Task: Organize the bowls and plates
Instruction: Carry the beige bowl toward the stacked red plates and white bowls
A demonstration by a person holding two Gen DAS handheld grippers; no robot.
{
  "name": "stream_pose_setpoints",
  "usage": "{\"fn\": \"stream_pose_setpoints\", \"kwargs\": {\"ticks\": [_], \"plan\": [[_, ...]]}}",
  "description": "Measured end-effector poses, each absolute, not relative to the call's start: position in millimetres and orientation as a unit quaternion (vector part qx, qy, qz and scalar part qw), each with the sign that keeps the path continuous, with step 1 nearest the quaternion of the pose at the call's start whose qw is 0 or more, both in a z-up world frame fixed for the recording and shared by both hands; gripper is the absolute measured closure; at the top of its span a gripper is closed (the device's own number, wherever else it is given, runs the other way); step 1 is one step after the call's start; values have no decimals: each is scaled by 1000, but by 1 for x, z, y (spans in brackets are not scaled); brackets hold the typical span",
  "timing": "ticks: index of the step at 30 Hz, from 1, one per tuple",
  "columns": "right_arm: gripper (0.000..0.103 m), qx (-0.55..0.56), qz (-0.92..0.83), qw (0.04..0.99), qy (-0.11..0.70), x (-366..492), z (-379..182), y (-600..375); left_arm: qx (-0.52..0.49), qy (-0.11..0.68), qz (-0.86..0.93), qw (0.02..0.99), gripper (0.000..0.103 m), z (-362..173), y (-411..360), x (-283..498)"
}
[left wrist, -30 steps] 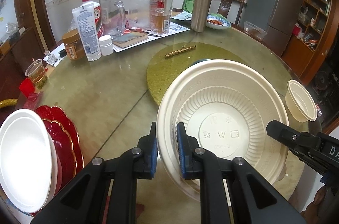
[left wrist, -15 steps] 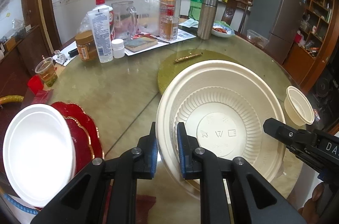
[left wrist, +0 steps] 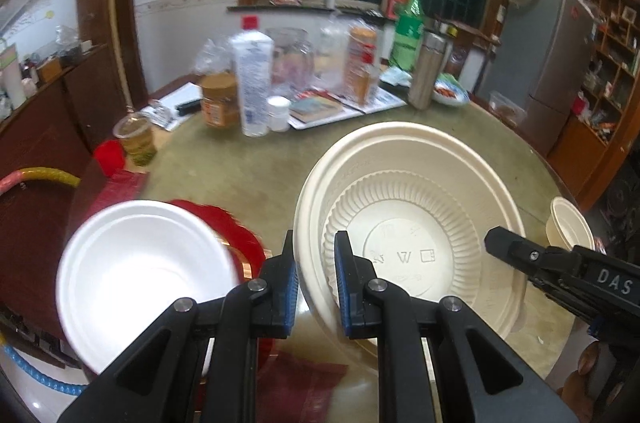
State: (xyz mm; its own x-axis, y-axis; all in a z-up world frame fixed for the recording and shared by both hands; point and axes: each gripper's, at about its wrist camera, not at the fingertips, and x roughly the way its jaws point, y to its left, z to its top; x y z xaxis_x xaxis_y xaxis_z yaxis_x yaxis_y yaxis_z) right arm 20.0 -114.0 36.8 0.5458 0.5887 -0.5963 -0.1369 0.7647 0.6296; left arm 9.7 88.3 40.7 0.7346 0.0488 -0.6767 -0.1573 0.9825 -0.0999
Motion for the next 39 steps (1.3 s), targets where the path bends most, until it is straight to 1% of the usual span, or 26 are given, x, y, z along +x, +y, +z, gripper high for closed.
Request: {"fn": "stream_pose_setpoints", "kwargs": {"ticks": [8,17,25,39], "plan": [[92,244,278,817,442,25,36,-53,-81,340,113,930,88,48,136,-16],[93,218,323,794,467,27,27,10,-100,352,170,915,88,36,184,-29],[93,199,336,781,487,30,15,42,-95,356,194,909,88,31,201,-36],[93,183,334,775,504,34,4,57,-93,370,203,902,88,20,209,-34]]}}
